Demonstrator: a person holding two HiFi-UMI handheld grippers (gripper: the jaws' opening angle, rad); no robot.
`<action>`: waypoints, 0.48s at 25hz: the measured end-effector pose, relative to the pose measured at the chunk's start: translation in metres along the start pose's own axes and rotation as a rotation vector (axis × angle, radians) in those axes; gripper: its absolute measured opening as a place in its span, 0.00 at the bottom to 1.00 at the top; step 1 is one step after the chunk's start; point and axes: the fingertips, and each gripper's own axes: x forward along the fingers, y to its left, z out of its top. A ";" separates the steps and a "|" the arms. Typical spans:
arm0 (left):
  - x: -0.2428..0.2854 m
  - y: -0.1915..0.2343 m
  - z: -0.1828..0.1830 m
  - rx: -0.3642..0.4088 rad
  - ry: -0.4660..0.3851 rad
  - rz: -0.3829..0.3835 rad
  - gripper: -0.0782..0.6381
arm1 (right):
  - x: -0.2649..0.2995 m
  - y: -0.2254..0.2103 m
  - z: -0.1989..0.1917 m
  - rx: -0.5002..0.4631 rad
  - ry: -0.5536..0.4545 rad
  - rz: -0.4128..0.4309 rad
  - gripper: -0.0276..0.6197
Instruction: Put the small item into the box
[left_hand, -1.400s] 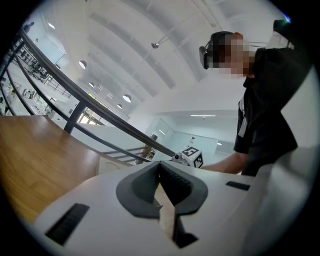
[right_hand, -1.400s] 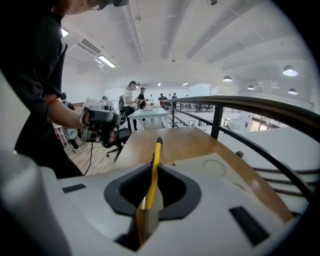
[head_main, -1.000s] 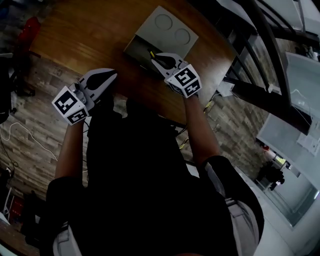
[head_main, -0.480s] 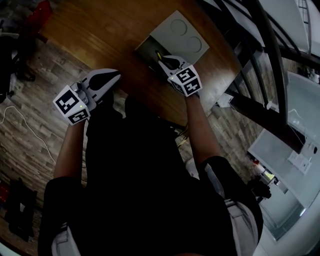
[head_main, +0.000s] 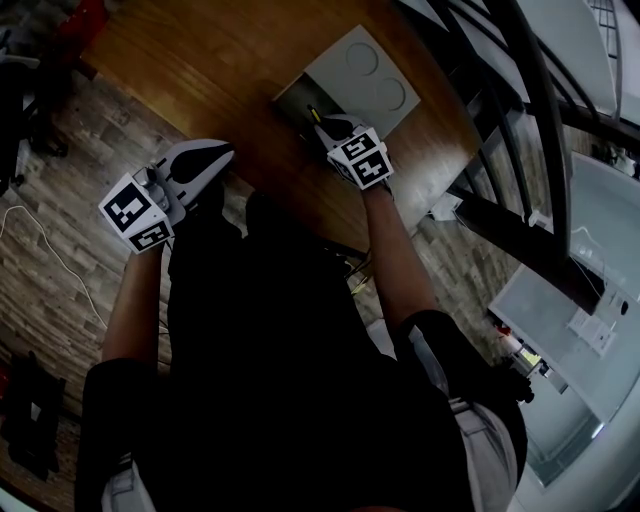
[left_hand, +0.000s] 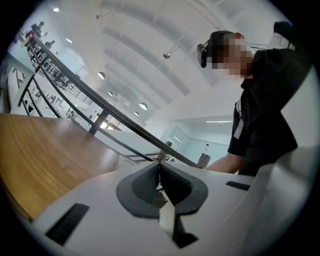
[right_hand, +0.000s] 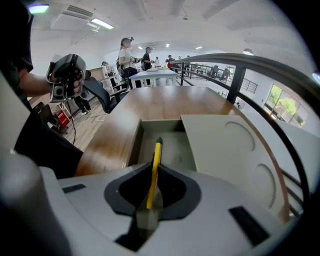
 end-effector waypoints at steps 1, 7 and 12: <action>0.000 0.000 -0.001 -0.002 0.001 0.000 0.13 | 0.002 -0.002 0.000 0.003 0.002 -0.004 0.11; 0.002 -0.005 -0.008 0.001 0.023 -0.012 0.13 | 0.008 -0.003 -0.010 0.002 0.042 -0.009 0.11; 0.002 -0.008 -0.010 0.003 0.031 -0.017 0.13 | 0.012 -0.004 -0.010 0.003 0.055 -0.023 0.11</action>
